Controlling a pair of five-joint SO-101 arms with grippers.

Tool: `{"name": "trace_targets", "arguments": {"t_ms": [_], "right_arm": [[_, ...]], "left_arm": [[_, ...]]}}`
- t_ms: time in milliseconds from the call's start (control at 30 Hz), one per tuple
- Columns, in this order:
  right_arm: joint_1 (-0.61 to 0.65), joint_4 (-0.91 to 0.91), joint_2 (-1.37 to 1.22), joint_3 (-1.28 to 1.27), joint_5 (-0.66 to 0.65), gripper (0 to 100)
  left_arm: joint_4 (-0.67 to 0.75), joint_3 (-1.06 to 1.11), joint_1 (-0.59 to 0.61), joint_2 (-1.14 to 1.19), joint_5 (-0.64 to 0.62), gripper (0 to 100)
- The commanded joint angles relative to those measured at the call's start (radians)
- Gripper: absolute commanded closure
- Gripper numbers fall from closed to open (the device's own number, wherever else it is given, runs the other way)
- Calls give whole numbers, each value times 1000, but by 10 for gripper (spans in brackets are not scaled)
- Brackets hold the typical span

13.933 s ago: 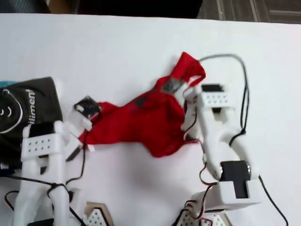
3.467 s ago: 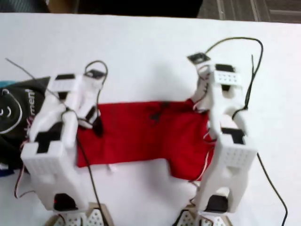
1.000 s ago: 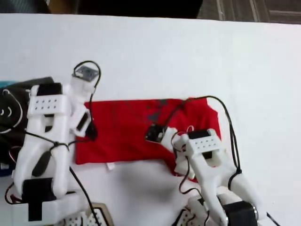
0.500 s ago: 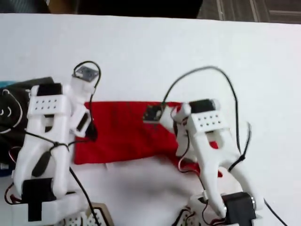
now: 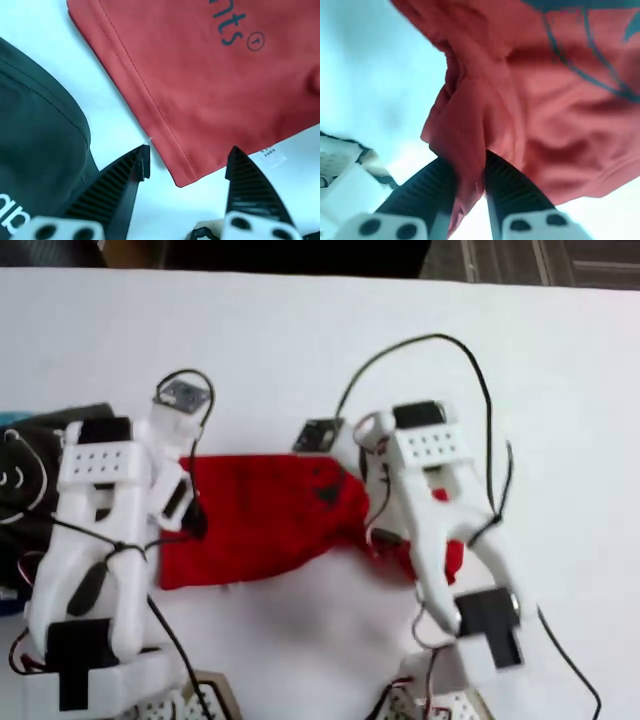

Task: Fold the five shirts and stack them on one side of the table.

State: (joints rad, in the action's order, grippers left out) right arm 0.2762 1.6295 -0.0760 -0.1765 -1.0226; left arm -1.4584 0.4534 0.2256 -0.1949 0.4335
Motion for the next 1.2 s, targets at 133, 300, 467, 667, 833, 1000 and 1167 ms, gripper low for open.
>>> {"name": "trace_targets", "arguments": {"t_ms": [133, 300, 467, 667, 833, 1000, 1167], "right_arm": [[-58, -1, -236, 279, -6, 977], [-96, 39, -355, 374, -5, 841], [-105, 62, -335, 381, -3, 762], [-114, 82, -120, 328, -2, 762], [-105, 82, 165, 83, 28, 762], [-105, 65, 407, -275, 17, 762], [-104, -59, 553, -580, 17, 760]], "left_arm": [[14, -2, -8, -41, 9, 736], [14, -4, -11, -41, 9, 736], [38, -2, -55, -41, 41, 736], [87, -2, -106, -41, 49, 736], [92, -4, -138, -41, 49, 736], [87, 2, -158, -38, 49, 736], [133, 81, -160, 52, 51, 736]]}}
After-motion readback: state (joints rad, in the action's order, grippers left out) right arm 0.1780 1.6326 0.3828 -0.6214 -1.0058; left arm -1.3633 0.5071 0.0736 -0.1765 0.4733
